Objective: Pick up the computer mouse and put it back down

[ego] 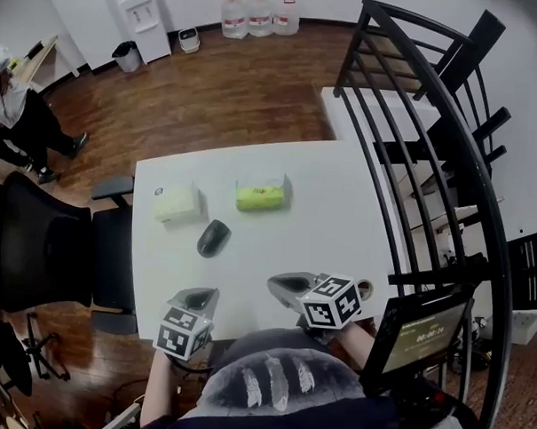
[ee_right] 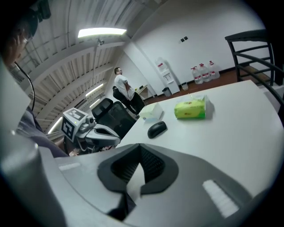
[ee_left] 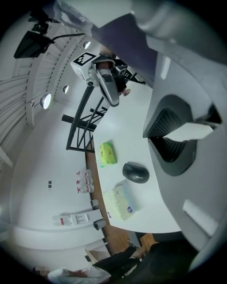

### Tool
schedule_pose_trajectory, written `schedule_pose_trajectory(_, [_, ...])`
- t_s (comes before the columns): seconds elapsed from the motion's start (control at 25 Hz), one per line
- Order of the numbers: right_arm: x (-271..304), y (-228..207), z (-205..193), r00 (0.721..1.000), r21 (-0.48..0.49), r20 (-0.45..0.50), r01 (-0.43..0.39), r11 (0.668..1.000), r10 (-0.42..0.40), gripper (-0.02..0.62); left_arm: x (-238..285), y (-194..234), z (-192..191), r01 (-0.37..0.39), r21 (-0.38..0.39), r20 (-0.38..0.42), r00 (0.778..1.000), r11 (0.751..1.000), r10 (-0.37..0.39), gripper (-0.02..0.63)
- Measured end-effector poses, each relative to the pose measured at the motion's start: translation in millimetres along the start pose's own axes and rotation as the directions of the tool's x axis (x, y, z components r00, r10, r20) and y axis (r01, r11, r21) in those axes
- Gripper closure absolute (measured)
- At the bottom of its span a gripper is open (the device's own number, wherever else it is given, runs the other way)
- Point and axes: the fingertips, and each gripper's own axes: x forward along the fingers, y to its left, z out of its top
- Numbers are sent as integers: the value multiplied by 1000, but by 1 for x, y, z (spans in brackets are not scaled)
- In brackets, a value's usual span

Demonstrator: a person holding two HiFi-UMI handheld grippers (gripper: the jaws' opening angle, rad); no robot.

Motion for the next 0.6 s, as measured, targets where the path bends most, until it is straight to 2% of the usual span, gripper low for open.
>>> schedule_pose_trajectory(0.36, [-1, -2, 2, 999, 50, 31, -16, 999, 15, 592, -8, 10, 1, -61, 50, -24, 998, 997, 63, 591])
schedule_pose_trajectory(0.6, [-2, -3, 2, 998, 91, 43, -50, 995, 47, 592, -6, 4, 2, -56, 55, -34, 998, 997, 58, 591])
